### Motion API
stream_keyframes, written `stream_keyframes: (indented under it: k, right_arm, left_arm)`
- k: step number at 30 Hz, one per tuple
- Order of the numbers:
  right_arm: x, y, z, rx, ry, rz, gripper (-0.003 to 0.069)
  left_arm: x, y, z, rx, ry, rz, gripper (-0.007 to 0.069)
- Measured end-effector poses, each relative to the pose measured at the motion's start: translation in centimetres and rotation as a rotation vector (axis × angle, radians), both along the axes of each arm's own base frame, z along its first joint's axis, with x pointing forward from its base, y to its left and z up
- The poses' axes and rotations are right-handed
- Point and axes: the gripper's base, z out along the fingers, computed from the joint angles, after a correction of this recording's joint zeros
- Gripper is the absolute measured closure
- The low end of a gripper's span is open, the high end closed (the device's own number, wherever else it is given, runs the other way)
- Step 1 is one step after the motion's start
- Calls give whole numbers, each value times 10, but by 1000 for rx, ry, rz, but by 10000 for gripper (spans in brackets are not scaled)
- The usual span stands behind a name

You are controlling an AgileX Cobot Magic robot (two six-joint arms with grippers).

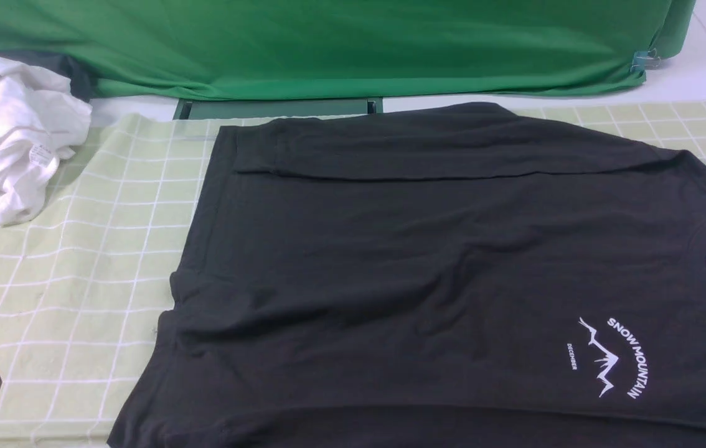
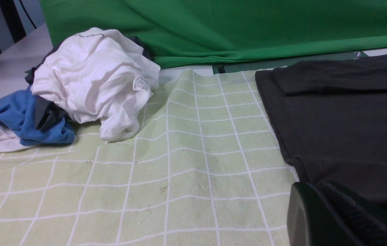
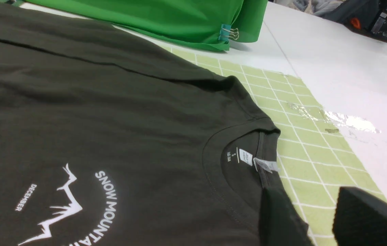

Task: Fold a long-sleeved shirt over a green coffee tablecloth.
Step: 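Grasp the left edge of the dark T-shirt lying flat on the table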

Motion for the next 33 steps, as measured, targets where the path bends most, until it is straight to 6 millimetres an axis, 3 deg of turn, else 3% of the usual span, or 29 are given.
stream_keyframes:
  k: [26,33]
  right_arm:
    - [0,0,0,0,0,0,412]
    - [0,0,0,0,0,0,412]
  left_arm:
    - [0,0,0,1,0,0,607]
    - [0,2,4,88,-42,8,607]
